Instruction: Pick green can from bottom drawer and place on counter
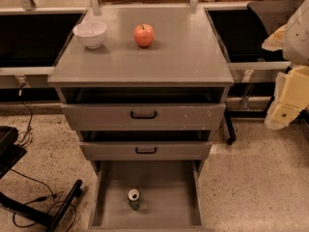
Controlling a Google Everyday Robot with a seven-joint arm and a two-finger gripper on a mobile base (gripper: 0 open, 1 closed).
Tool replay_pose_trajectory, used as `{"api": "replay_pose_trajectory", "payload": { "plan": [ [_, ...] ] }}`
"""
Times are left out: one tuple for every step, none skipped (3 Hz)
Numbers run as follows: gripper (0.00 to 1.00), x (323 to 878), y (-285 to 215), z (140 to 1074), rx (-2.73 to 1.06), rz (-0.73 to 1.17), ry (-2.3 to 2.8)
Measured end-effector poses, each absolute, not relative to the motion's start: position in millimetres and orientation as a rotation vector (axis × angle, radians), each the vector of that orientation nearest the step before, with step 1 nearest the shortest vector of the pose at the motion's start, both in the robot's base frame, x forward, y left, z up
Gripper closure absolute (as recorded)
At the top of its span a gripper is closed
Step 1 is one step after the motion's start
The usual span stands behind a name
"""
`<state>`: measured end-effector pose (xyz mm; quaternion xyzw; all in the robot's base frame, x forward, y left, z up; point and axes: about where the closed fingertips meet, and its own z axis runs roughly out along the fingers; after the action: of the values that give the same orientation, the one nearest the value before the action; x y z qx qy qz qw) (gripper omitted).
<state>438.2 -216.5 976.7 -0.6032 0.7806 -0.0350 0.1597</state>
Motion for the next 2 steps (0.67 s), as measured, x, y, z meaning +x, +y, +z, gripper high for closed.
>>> {"api": "replay_pose_trajectory", "payload": {
  "plan": [
    [0.00, 438.2, -216.5, 976.6, -1.724, -0.100, 2.230],
    [0.00, 438.0, -214.9, 969.8, -1.712, -0.060, 2.211]
  ]
}}
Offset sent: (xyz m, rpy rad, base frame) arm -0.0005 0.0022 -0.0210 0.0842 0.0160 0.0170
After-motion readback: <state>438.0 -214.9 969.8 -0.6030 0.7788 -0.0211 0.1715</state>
